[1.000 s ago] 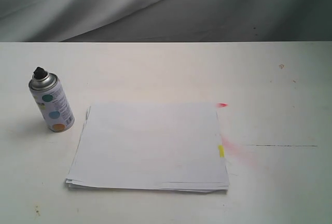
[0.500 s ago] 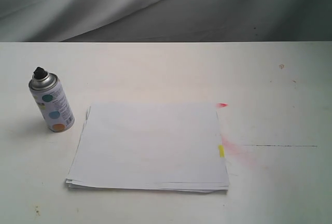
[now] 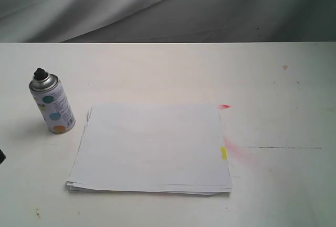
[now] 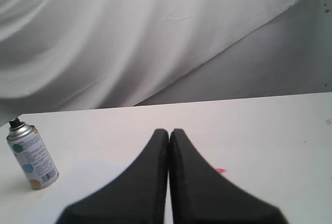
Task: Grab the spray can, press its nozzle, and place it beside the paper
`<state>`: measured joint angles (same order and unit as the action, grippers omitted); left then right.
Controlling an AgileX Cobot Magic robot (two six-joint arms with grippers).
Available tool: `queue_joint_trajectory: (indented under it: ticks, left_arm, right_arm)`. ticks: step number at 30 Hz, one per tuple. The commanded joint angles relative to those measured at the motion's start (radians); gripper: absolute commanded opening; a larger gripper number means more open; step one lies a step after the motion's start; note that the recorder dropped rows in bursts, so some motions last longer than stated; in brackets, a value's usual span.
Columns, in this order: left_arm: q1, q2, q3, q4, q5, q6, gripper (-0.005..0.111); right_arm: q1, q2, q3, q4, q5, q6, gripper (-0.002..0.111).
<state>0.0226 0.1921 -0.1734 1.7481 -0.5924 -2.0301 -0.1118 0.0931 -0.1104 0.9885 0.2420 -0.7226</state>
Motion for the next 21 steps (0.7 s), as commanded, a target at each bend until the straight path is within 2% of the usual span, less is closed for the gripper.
queue_joint_trajectory:
  ticks: [1, 15, 16, 18, 21]
  left_arm:
    - [-0.003, -0.002, 0.008, -0.004, -0.051, -0.01, 0.0]
    - [-0.01, -0.03, 0.009, -0.004, -0.065, -0.01, 0.0]
    - [-0.01, -0.03, 0.009, -0.004, -0.065, -0.01, 0.0]
    - [-0.01, -0.03, 0.009, -0.004, -0.065, -0.01, 0.0]
    - [-0.01, -0.03, 0.009, -0.004, -0.065, -0.01, 0.0]
  right_arm:
    - [-0.006, -0.004, 0.003, 0.006, 0.009, -0.006, 0.0]
    - [-0.006, -0.004, 0.003, -0.005, -0.003, -0.023, 0.0]
    - [-0.006, -0.004, 0.003, -0.056, -0.038, -0.026, 0.0]
    - [-0.006, -0.004, 0.003, -0.222, -0.072, 0.094, 0.0]
    - [-0.006, -0.004, 0.003, -0.74, -0.092, 0.607, 0.0]
